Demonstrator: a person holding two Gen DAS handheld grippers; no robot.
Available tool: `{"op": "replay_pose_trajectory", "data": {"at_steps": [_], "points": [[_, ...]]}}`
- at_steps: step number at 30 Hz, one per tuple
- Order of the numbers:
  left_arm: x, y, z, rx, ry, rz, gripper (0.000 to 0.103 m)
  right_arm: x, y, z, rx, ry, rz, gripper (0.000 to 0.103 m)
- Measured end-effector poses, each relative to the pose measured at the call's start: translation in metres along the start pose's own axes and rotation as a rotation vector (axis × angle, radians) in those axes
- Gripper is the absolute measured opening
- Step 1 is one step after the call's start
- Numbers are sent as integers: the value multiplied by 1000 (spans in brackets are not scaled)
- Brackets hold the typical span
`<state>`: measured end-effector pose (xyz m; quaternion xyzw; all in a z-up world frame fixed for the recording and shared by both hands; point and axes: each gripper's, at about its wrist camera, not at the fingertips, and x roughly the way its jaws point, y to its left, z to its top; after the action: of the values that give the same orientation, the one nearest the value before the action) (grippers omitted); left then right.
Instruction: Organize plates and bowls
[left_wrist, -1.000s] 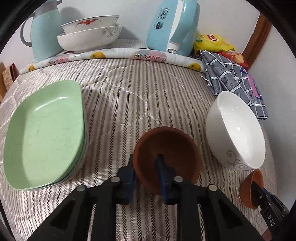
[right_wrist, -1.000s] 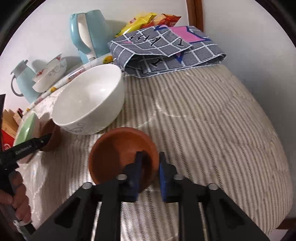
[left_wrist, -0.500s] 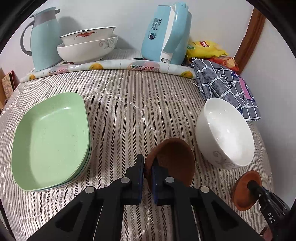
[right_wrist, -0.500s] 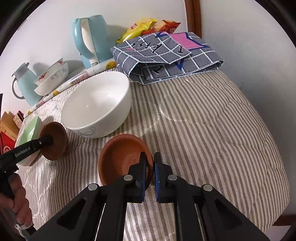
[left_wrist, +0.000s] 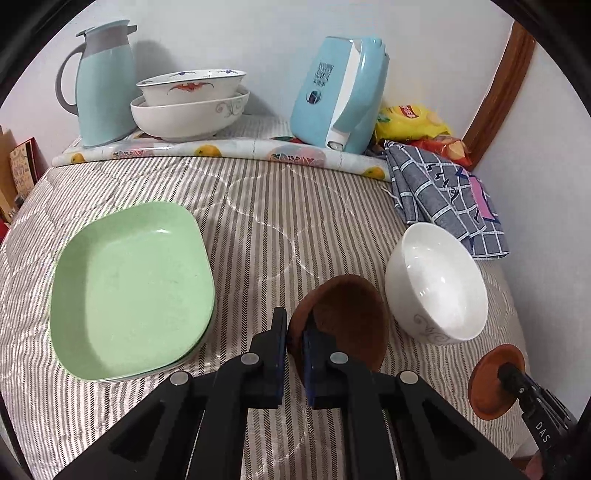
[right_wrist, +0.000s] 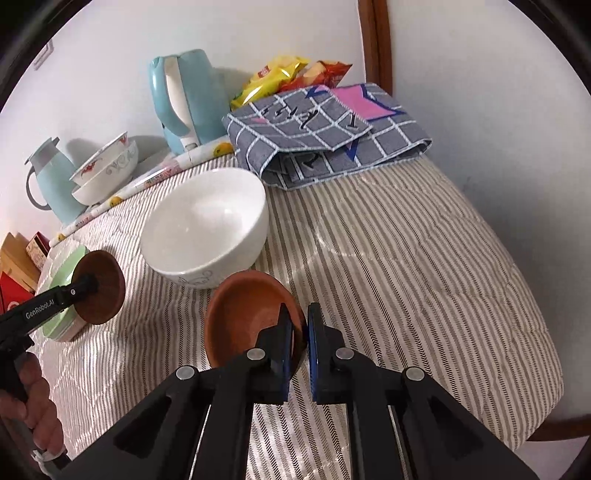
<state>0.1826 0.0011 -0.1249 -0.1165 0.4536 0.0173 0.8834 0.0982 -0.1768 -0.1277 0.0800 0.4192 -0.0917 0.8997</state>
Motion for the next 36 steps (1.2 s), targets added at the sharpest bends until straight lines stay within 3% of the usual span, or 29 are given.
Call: {"op": "replay_pose_trajectory", "data": {"at_steps": [16,36], "points": [[-36,10,12,-10,-60,-15,8,-30,22,22,-12,-62,2,8],[-50,40,26,-50,-85,10,8,-24,48,49,-28,-92,-8,8]]}}
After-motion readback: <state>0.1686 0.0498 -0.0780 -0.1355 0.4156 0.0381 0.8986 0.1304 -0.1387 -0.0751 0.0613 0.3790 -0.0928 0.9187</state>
